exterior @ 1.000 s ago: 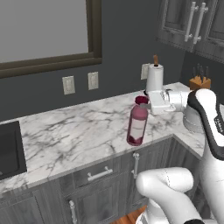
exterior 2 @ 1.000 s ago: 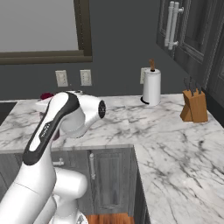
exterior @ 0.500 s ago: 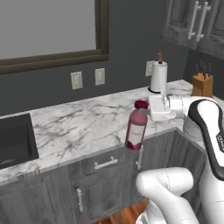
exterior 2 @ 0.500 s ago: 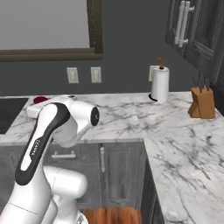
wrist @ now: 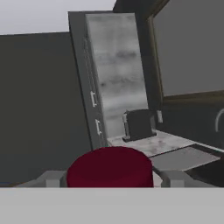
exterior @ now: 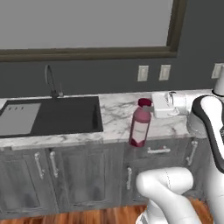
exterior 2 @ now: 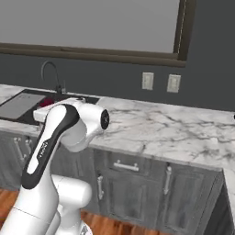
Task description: There is a wine glass and glass cup on the dining counter. Place the wine bottle next to the wine glass and the juice bottle next to the glass cup.
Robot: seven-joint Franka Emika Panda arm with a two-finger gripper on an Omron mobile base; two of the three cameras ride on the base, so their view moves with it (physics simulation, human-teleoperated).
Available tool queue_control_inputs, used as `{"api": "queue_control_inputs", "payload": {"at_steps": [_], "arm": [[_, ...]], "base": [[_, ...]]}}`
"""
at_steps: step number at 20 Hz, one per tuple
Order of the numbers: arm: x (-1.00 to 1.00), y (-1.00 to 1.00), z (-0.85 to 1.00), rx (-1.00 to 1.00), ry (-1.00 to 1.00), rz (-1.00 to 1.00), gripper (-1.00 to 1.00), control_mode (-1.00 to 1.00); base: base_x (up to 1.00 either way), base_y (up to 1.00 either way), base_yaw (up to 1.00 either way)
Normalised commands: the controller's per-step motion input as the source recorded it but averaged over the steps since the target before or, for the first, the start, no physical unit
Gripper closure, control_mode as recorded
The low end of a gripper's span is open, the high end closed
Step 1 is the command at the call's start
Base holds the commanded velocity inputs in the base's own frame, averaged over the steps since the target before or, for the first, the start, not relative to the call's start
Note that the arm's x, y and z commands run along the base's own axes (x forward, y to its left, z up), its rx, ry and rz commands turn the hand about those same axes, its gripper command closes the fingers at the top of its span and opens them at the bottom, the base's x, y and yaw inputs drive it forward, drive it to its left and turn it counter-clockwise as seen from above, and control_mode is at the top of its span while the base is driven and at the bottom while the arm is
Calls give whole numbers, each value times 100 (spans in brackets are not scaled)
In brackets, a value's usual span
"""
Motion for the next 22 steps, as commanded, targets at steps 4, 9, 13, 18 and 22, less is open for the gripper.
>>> {"api": "queue_control_inputs", "payload": {"at_steps": [4,9,13,18,22], "arm": [[0,0,0,0,0,0,100,100],[0,0,0,0,0,0,100,100],[0,0,0,0,0,0,100,100],[0,0,0,0,0,0,100,100],[0,0,0,0,0,0,100,100]], "base": [[-10,46,64],[-10,35,64],[-1,16,63],[0,1,60],[0,0,57]]}}
